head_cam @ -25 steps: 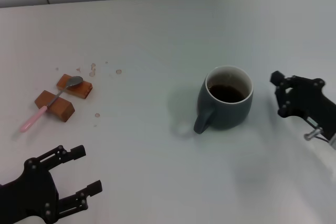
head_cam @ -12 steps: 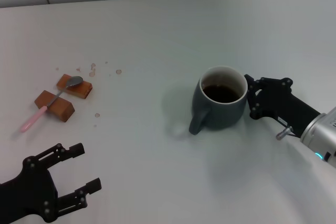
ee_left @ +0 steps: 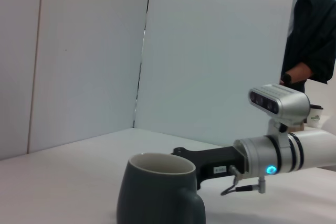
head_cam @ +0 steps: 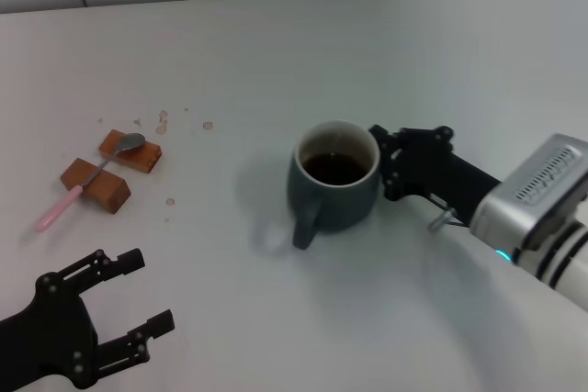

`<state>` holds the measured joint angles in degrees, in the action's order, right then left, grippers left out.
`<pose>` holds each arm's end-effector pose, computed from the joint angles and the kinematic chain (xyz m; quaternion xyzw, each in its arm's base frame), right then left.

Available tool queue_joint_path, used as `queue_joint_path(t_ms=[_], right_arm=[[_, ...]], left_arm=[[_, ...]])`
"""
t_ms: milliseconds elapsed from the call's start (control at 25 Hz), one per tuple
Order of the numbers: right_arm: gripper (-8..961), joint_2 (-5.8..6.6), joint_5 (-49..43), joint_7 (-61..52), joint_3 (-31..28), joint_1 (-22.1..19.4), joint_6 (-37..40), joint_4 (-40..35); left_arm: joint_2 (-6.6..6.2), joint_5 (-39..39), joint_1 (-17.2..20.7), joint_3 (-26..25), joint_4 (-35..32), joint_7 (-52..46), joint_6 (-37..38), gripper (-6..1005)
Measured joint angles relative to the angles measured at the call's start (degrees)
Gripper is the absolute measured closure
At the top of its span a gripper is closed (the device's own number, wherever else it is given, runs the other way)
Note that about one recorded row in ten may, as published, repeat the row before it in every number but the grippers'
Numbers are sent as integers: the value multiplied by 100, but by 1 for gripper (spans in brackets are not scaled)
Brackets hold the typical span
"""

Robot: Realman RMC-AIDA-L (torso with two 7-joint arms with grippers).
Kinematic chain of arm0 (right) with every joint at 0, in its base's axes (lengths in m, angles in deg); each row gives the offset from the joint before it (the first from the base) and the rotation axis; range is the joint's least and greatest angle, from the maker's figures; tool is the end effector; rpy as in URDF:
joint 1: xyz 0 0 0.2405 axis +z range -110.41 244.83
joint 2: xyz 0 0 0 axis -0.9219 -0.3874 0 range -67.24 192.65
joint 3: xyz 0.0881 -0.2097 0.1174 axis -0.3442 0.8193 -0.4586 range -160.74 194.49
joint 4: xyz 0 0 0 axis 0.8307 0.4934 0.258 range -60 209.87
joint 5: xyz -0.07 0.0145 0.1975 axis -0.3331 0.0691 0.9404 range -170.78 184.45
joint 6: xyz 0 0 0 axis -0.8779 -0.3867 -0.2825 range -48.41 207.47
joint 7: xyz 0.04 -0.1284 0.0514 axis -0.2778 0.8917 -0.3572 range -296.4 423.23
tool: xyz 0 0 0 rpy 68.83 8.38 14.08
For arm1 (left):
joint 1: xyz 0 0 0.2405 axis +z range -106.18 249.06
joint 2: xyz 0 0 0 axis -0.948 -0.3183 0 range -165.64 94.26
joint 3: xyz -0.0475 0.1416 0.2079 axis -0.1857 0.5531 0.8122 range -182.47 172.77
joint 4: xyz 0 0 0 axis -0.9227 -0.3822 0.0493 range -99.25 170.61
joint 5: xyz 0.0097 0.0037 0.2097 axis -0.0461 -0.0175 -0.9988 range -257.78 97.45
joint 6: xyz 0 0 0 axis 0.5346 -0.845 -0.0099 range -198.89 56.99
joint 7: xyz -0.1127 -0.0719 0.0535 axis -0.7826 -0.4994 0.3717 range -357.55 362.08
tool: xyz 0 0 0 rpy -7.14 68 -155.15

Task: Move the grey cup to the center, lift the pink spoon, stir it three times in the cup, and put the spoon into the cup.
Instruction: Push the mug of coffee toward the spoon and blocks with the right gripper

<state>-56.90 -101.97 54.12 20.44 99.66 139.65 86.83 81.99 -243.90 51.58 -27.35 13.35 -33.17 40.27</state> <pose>0.2804 0.3108 -0.1090 -0.8758 0.1567 0.2352 0.3912 -0.3384 0.1834 -0.0047 -0.9101 -0.1536 -0.3340 0.1914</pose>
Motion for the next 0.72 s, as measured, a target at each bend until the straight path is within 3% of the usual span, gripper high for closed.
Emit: queue_joint_path(t_ms=[720], right_arm=[[949, -28, -25, 3, -224, 1107, -947, 779]], left_arm=[[-19, 9, 0, 0, 0, 41, 44, 215]])
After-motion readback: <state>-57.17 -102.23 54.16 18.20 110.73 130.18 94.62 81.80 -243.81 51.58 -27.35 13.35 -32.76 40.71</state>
